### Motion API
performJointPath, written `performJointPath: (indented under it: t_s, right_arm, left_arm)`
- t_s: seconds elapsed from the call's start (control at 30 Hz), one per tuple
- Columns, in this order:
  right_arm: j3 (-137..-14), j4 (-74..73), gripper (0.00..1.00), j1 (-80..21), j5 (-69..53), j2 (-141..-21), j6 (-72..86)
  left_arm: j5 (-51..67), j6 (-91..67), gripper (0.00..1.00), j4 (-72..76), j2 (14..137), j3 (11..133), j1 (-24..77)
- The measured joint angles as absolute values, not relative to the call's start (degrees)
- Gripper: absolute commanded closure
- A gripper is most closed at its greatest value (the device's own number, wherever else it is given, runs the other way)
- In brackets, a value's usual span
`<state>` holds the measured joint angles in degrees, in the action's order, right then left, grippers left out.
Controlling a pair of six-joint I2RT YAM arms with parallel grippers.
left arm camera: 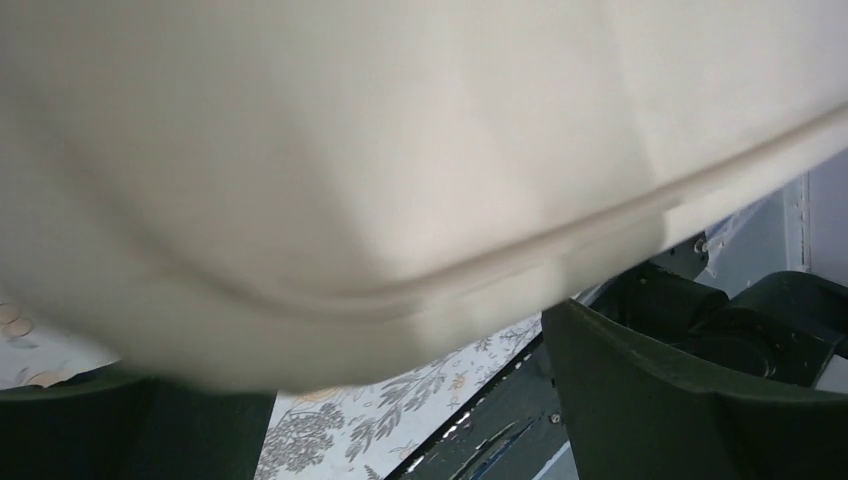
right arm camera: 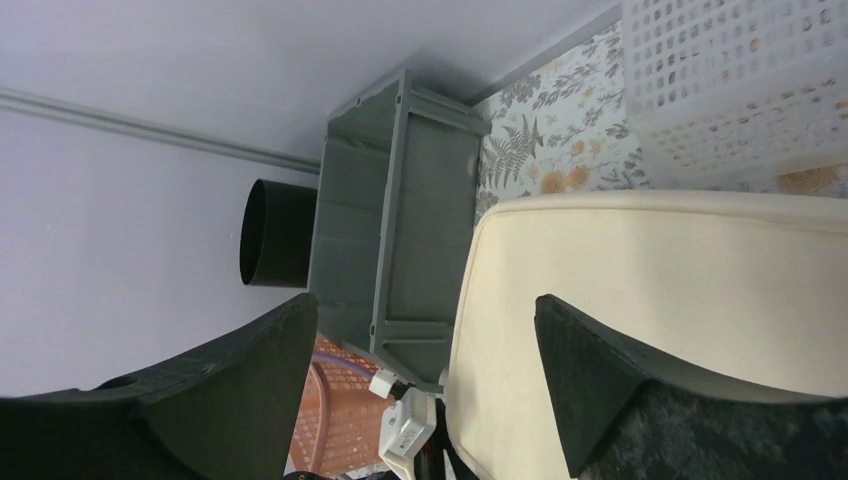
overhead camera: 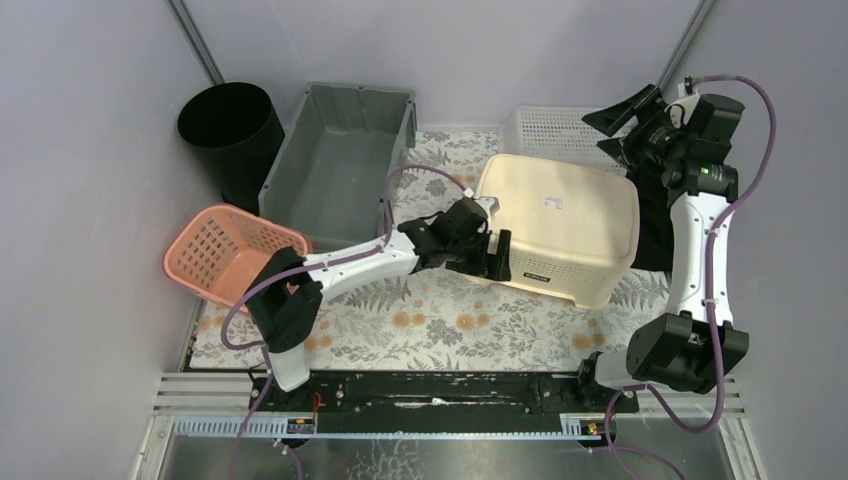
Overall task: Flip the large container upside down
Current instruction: Turn the container upside down at the center of the board, then move the container to the center of the board.
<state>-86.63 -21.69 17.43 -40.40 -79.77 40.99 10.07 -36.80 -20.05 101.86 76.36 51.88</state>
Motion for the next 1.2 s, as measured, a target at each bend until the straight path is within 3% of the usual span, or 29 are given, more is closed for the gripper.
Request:
performJointPath:
  t_s: [0.27, 0.57, 0.73, 1.0, 1.2]
  right_arm:
    - [-89.1, -27.0, 0.17, 12.2, -40.1, -80.3, 36.4]
    - [-94.9, -36.9, 0.19, 0.1, -35.3, -83.5, 25.9]
    - [-88.6, -38.3, 0.2, -4.1, -31.6, -79.7, 22.7]
    - [-79.8, -39.7, 0.22, -5.1, -28.7, -71.9, 21.5]
    - [-76.1, -38.6, 0.22, -6.2, -27.8, -68.5, 21.2]
  left_arm:
    - [8.0, -35.9, 0.0, -21.1, 102.2, 78.1, 54.7]
    - [-1.7, -34.1, 0.0, -27.2, 85.4, 78.1, 51.7]
    - [-5.7, -34.2, 0.0, -26.3, 80.8, 75.2, 45.2]
    - [-13.0, -36.1, 0.0, -19.4, 85.0, 65.1, 37.2]
    - [-12.6, -37.5, 0.0, -14.0, 91.3, 64.9, 34.7]
